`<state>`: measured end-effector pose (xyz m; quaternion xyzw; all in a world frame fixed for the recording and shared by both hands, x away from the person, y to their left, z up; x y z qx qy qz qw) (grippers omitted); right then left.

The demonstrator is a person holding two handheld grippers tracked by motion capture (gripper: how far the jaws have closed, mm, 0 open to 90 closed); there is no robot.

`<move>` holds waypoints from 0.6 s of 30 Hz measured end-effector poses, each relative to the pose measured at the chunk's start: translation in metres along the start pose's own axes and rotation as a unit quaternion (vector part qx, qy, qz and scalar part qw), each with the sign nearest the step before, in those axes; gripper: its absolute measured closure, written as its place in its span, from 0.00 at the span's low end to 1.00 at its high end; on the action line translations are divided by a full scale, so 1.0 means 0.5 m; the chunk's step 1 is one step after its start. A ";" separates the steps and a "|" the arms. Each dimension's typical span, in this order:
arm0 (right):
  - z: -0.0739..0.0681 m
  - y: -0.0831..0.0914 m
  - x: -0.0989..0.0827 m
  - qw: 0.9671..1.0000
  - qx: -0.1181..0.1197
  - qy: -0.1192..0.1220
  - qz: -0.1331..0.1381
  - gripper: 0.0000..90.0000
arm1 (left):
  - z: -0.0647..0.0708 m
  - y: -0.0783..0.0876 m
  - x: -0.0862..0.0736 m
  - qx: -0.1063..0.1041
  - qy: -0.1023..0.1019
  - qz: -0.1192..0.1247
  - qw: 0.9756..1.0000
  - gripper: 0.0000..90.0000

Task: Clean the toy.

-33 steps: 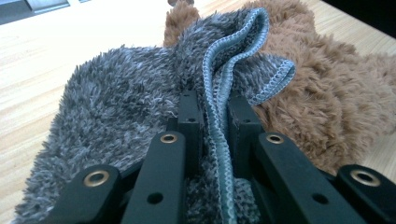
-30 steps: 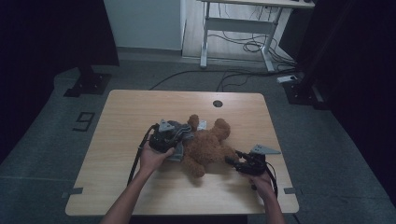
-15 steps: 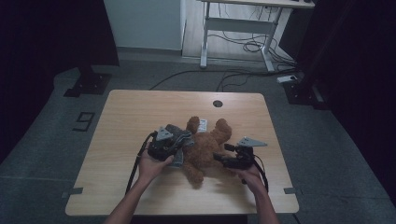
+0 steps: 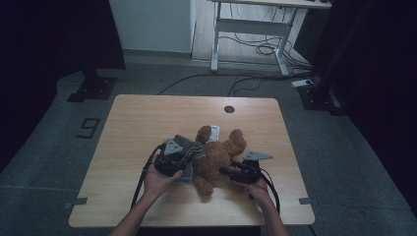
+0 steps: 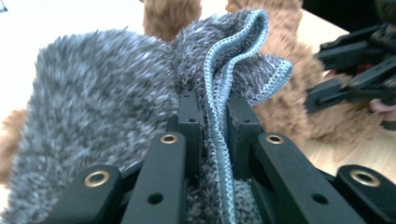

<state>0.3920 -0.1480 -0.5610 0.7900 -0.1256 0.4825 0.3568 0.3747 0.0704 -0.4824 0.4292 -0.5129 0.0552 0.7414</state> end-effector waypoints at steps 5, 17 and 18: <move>-0.003 0.002 -0.005 1.000 -0.005 0.005 0.000 0.59 | 0.060 -0.018 0.079 -0.013 -0.033 0.016 0.999 0.87; -0.002 0.005 -0.011 1.000 -0.020 0.018 0.002 0.62 | 0.113 -0.189 0.090 -0.015 -0.044 -0.031 0.998 0.87; -0.001 0.005 -0.011 1.000 -0.018 0.016 0.003 0.63 | 0.112 -0.186 0.088 -0.016 -0.043 -0.029 0.999 0.87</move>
Point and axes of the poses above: each handheld gripper's, and its own axes: y roughly backward along the jaws, x roughly out of its top, z roughly to its right, the point moved 6 cm from there along -y, roughly forward along the jaws, and after that the axes turned 5 degrees about -x, right-handed, at the moved point
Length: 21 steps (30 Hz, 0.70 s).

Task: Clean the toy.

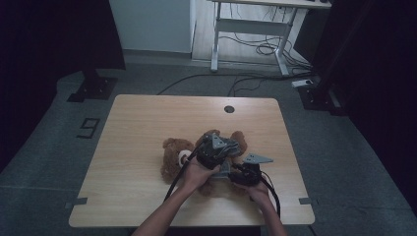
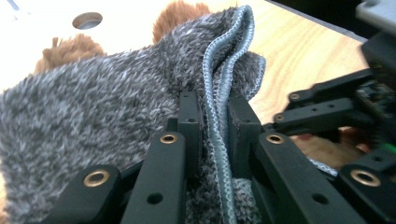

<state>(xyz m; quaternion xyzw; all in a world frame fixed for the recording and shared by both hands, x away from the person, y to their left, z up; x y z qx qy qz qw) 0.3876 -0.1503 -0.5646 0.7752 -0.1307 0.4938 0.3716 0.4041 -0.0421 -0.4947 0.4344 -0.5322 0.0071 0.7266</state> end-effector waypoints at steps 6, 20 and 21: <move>-0.004 0.000 0.000 1.000 0.000 0.004 -0.002 0.64 | -0.014 0.034 -0.013 0.006 -0.002 0.000 1.000 0.87; -0.003 -0.001 -0.003 1.000 0.003 0.002 -0.002 0.64 | -0.128 0.170 -0.068 0.057 0.032 0.037 0.997 0.87; -0.003 -0.001 -0.003 1.000 0.003 0.002 -0.002 0.64 | -0.128 0.170 -0.068 0.057 0.032 0.037 0.997 0.87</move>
Point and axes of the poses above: each handheld gripper's, and its own axes: y roughly backward along the jaws, x roughly out of its top, z roughly to its right, the point moved 6 cm from there along -y, roughly forward along the jaws, and after that the axes turned 5 degrees about -x, right-handed, at the moved point
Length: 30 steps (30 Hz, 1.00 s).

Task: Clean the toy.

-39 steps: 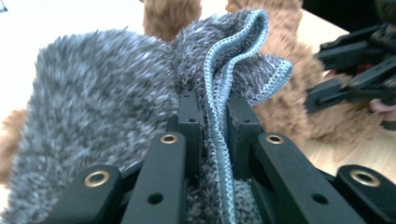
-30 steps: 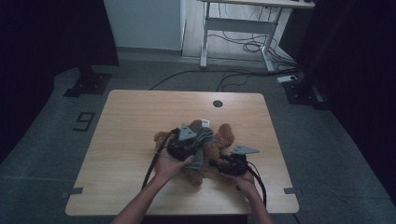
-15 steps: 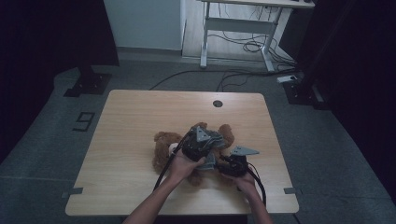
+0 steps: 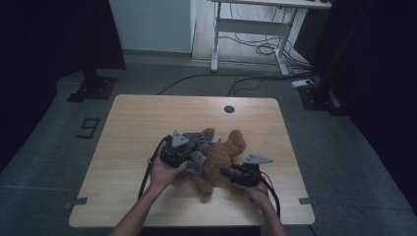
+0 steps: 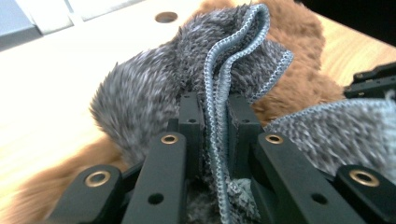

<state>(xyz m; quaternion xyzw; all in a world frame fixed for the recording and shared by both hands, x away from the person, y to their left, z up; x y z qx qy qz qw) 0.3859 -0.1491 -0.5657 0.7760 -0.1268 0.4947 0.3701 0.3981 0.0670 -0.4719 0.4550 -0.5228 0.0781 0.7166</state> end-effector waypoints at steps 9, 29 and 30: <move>0.001 0.001 -0.001 1.000 0.001 -0.003 0.001 0.65 | -0.083 0.052 -0.051 0.026 0.046 0.006 0.999 0.87; 0.000 -0.001 -0.002 1.000 0.002 -0.007 0.005 0.64 | -0.149 0.048 -0.162 0.063 0.084 -0.029 0.994 0.88; 0.001 -0.001 -0.002 1.000 0.002 -0.007 0.005 0.64 | -0.158 0.045 -0.175 0.067 0.091 -0.040 0.993 0.88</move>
Point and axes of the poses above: each handheld gripper's, and its own axes: y roughly backward along the jaws, x roughly out of its top, z roughly to its right, the point moved 6 cm from there along -y, roughly forward along the jaws, and after that the axes turned 5 degrees about -x, right-handed, at the moved point
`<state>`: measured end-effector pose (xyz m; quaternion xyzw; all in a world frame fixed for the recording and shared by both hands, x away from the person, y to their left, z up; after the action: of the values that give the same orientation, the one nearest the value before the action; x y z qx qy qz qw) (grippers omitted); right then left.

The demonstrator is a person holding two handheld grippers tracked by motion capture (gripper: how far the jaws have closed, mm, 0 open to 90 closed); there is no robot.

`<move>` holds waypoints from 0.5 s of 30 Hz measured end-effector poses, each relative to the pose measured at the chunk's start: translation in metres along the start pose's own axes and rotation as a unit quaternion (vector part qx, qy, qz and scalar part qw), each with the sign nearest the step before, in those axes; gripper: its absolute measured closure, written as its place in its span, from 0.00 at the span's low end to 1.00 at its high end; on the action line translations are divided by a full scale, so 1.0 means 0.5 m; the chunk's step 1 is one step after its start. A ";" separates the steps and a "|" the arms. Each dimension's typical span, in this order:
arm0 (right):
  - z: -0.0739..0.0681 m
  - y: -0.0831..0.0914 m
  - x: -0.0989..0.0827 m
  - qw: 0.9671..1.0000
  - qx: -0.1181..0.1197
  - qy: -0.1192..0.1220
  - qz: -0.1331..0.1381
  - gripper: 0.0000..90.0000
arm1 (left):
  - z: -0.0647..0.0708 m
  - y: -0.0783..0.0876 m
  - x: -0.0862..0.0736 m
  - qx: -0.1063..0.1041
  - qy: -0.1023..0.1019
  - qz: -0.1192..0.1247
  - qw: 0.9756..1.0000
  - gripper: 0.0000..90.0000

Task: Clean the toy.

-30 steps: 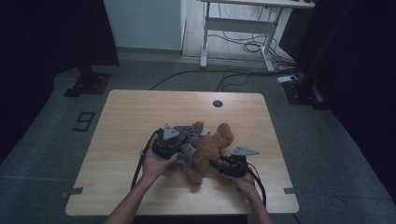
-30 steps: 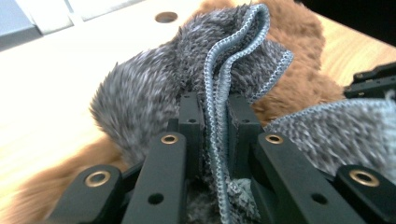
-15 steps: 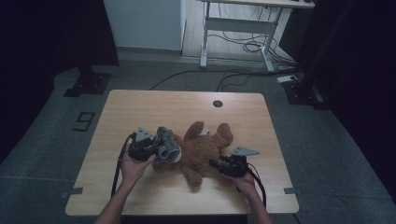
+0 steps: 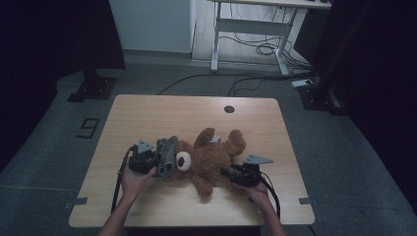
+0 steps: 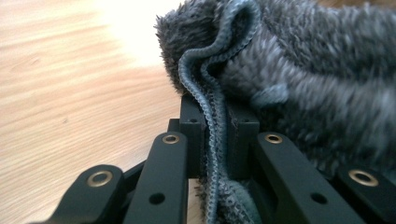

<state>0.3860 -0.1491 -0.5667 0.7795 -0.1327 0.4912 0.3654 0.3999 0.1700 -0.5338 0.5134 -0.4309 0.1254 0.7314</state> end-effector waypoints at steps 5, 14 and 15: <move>0.001 0.000 0.000 1.000 0.001 -0.001 0.001 0.64 | -0.022 -0.014 -0.034 0.007 0.016 -0.021 1.000 0.88; 0.004 -0.001 -0.001 1.000 0.003 -0.011 0.002 0.65 | -0.007 0.052 0.038 -0.004 0.002 0.041 0.999 0.88; 0.004 -0.001 -0.001 1.000 0.003 -0.010 0.001 0.65 | 0.005 0.062 0.057 -0.011 -0.002 0.054 0.998 0.88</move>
<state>0.3873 -0.1500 -0.5677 0.7852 -0.1360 0.4844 0.3611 0.3962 0.1740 -0.4919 0.4816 -0.4612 0.1590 0.7281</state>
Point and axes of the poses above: each handheld gripper's, and its own axes: y roughly backward along the jaws, x roughly out of its top, z roughly to its right, the point moved 6 cm from there along -y, roughly forward along the jaws, and after that the axes turned 5 degrees about -x, right-handed, at the moved point
